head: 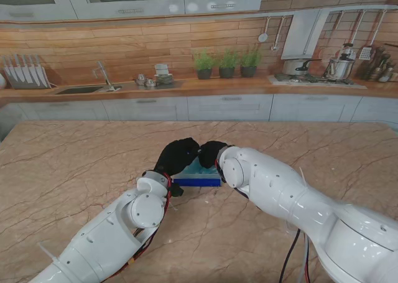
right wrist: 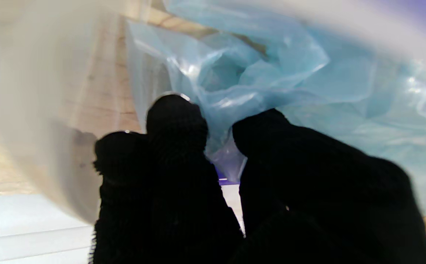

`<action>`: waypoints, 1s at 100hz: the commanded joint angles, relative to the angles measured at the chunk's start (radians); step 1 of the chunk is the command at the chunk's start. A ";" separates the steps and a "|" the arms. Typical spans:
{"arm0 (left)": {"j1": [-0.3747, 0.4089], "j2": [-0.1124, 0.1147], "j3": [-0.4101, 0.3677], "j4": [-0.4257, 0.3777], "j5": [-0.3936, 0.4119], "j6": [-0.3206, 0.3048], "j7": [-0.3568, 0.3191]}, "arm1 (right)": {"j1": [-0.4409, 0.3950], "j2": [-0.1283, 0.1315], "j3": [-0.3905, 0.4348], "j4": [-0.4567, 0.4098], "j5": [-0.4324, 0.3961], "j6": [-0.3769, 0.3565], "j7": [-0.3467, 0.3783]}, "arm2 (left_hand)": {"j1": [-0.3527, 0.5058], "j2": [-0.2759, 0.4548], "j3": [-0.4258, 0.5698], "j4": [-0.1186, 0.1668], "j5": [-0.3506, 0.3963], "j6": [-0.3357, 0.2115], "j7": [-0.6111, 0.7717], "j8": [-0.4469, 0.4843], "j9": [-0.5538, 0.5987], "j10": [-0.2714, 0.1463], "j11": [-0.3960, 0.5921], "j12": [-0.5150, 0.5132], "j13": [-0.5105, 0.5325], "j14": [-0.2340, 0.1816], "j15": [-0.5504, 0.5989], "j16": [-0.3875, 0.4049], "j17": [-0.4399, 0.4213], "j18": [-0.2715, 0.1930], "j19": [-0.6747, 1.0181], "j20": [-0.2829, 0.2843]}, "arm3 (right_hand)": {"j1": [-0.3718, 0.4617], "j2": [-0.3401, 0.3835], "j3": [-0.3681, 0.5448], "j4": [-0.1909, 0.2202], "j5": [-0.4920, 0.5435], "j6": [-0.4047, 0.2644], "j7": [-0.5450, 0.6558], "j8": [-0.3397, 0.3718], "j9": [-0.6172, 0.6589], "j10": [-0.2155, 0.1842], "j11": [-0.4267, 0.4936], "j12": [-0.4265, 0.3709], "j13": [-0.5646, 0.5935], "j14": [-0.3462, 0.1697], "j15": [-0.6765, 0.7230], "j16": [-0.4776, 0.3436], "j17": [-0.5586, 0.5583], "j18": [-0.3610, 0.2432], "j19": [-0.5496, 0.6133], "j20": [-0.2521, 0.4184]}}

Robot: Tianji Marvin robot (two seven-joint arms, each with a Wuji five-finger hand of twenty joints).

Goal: Fold the bubble film and place it into the plastic crate

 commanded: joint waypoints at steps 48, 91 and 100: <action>-0.114 -0.068 0.127 0.154 -0.048 0.278 -0.104 | -0.009 0.030 0.011 -0.021 -0.017 -0.065 0.011 | -0.013 0.040 0.016 -0.010 0.015 0.115 -0.236 -0.024 -0.120 0.110 -0.066 -0.086 -0.156 0.099 -0.040 -0.070 -0.102 0.099 -0.070 -0.030 | 0.017 -0.057 -0.028 -0.019 0.016 -0.071 0.060 0.050 0.009 -0.019 -0.021 -0.008 -0.061 0.071 -0.052 -0.030 -0.109 0.043 -0.054 -0.017; -0.127 -0.034 0.144 0.094 -0.080 0.388 -0.260 | -0.023 0.064 0.003 -0.046 -0.147 -0.086 -0.094 | -0.046 0.081 -0.008 0.030 0.057 0.119 -0.310 -0.039 -0.126 0.134 -0.102 -0.107 -0.169 0.124 -0.063 -0.082 -0.107 0.127 -0.067 -0.020 | -0.174 -0.124 -0.111 0.038 -0.077 -0.053 -0.157 0.169 -0.117 -0.076 -0.089 0.001 -0.185 0.099 -0.271 -0.071 -0.303 0.109 -0.285 -0.088; -0.135 -0.031 0.155 0.094 -0.069 0.397 -0.274 | -0.049 0.089 0.057 -0.100 -0.169 -0.080 -0.112 | -0.050 0.088 -0.013 0.032 0.058 0.121 -0.314 -0.038 -0.129 0.136 -0.106 -0.110 -0.175 0.125 -0.067 -0.083 -0.112 0.131 -0.069 -0.019 | -0.213 -0.111 -0.118 0.070 -0.089 -0.047 -0.191 0.210 -0.136 -0.078 -0.094 0.000 -0.209 0.106 -0.271 -0.069 -0.325 0.112 -0.292 -0.083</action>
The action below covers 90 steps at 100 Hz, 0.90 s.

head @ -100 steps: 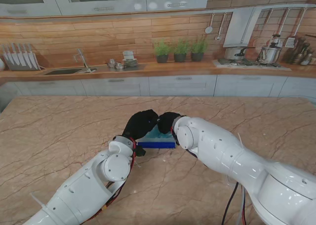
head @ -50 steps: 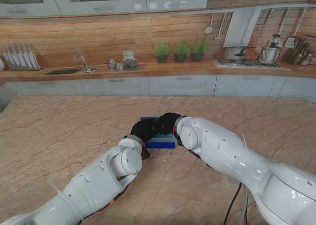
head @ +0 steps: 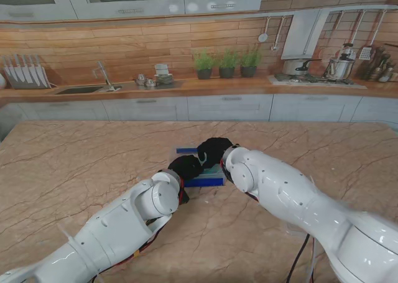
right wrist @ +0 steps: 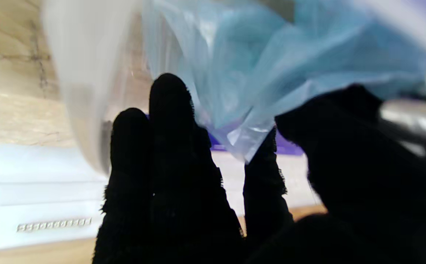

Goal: Fold the bubble film and place it into the plastic crate

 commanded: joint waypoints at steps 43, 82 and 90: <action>-0.013 0.015 0.030 0.003 0.039 0.017 -0.048 | -0.110 0.076 0.190 -0.167 -0.084 0.009 -0.102 | -0.055 0.109 -0.100 0.075 0.016 0.016 -0.066 -0.009 -0.032 0.041 -0.015 -0.023 -0.030 0.049 -0.016 -0.022 -0.019 0.084 -0.001 0.016 | 0.055 -0.012 -0.047 -0.039 -0.016 -0.034 0.167 -0.085 0.010 -0.004 -0.003 0.014 -0.003 0.036 0.031 0.011 -0.024 0.092 0.015 -0.006; 0.015 0.014 -0.004 -0.024 0.049 -0.028 0.004 | -0.158 0.118 0.244 -0.252 -0.106 -0.068 -0.022 | -0.051 0.100 -0.126 0.074 -0.013 -0.027 -0.039 0.024 -0.040 0.017 -0.009 -0.011 -0.033 0.040 -0.016 -0.022 -0.031 0.075 0.003 0.020 | 0.140 -0.028 0.011 -0.058 0.126 -0.107 0.298 -0.100 0.199 -0.019 0.056 0.036 0.081 0.024 0.197 0.110 0.017 0.068 0.040 0.007; 0.026 0.014 -0.015 -0.035 0.050 -0.042 0.022 | -0.158 0.119 0.238 -0.247 -0.106 -0.070 -0.017 | -0.057 0.099 -0.127 0.074 -0.016 -0.030 -0.031 0.028 -0.037 0.016 -0.006 -0.007 -0.029 0.042 -0.014 -0.022 -0.030 0.076 0.006 0.021 | 0.137 -0.028 0.013 -0.060 0.127 -0.107 0.297 -0.099 0.201 -0.016 0.065 0.042 0.084 0.019 0.219 0.121 0.022 0.066 0.045 0.014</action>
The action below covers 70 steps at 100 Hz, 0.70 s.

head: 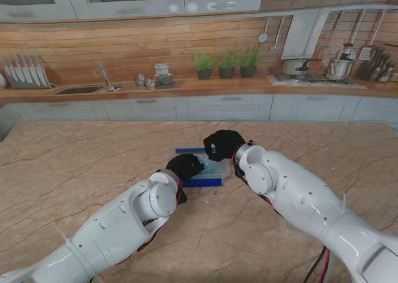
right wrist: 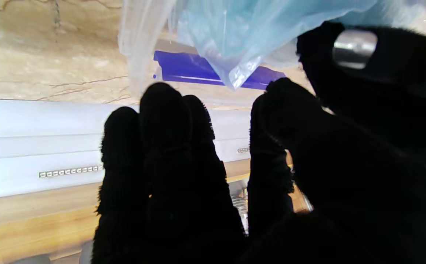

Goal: Fold the bubble film and place it into the plastic crate

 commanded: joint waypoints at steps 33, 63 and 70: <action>0.047 0.007 -0.038 -0.067 0.005 -0.039 0.041 | 0.041 -0.014 -0.093 0.070 0.001 -0.017 -0.011 | -0.030 0.033 -0.026 0.033 -0.028 -0.022 0.024 0.023 -0.021 0.004 0.003 0.015 -0.012 0.027 0.005 -0.008 -0.012 0.056 0.003 0.012 | 0.042 -0.027 0.026 -0.037 0.023 -0.023 0.023 0.004 0.040 0.022 0.048 0.024 0.032 -0.021 0.090 0.034 0.014 -0.001 0.067 0.036; 0.087 0.008 -0.083 -0.104 0.002 -0.070 0.088 | 0.041 -0.011 -0.095 0.064 -0.014 -0.025 -0.020 | -0.029 0.031 -0.028 0.035 -0.028 -0.025 0.030 0.025 -0.019 -0.001 0.003 0.021 -0.009 0.016 0.005 -0.009 -0.020 0.037 0.001 0.010 | 0.042 -0.023 0.023 -0.035 0.022 -0.023 0.024 0.005 0.037 0.021 0.051 0.022 0.030 -0.020 0.097 0.032 0.013 -0.002 0.071 0.039; 0.098 0.007 -0.096 -0.113 0.001 -0.085 0.107 | 0.034 -0.007 -0.083 0.050 -0.025 -0.029 -0.022 | -0.027 0.027 -0.027 0.034 -0.029 -0.027 0.033 0.027 -0.017 -0.004 0.005 0.023 -0.007 0.011 0.006 -0.008 -0.025 0.033 0.001 0.010 | 0.039 -0.019 0.021 -0.035 0.020 -0.023 0.024 0.004 0.035 0.022 0.050 0.021 0.027 -0.020 0.097 0.031 0.011 -0.002 0.070 0.039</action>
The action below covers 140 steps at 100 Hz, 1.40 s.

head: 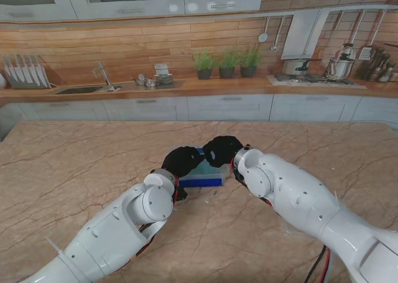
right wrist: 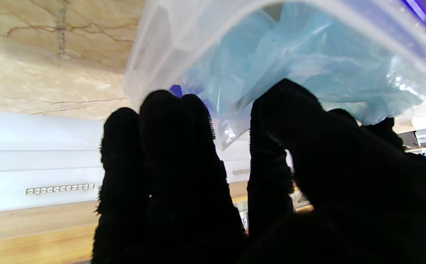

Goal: Fold the bubble film and place it into the plastic crate

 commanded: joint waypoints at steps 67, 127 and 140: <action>0.113 0.019 -0.110 -0.114 0.032 -0.082 0.073 | -0.079 0.041 0.120 -0.151 -0.108 -0.015 -0.006 | -0.030 0.022 -0.009 0.032 -0.035 -0.038 0.035 0.024 -0.027 -0.018 0.007 0.029 -0.006 -0.024 0.017 0.001 -0.040 -0.017 -0.008 0.003 | -0.009 0.048 -0.081 -0.006 -0.044 -0.003 -0.020 -0.007 -0.050 0.018 -0.018 0.007 -0.051 0.007 -0.009 -0.014 -0.070 0.002 0.015 0.027; 0.202 0.048 -0.177 -0.212 0.044 -0.122 0.045 | -0.130 0.065 0.160 -0.199 -0.125 0.002 0.060 | -0.032 0.035 -0.026 0.037 -0.025 -0.036 0.023 0.025 -0.019 -0.013 -0.002 0.030 -0.001 -0.018 0.014 0.003 -0.037 -0.010 -0.011 -0.002 | -0.085 0.123 -0.148 0.005 -0.083 0.008 -0.054 -0.029 -0.068 -0.008 -0.090 -0.025 -0.037 0.029 0.001 -0.015 -0.073 0.009 0.033 0.041; 0.224 0.055 -0.196 -0.231 0.058 -0.129 0.041 | -0.148 0.067 0.179 -0.199 -0.122 0.004 0.061 | -0.031 0.036 -0.032 0.038 -0.022 -0.036 0.021 0.026 -0.017 -0.012 -0.004 0.030 0.000 -0.016 0.013 0.003 -0.037 -0.010 -0.011 -0.002 | -0.127 0.204 -0.223 0.038 -0.104 0.023 -0.088 -0.026 -0.098 -0.008 -0.125 -0.030 -0.060 0.043 -0.002 -0.014 -0.102 0.022 0.015 0.042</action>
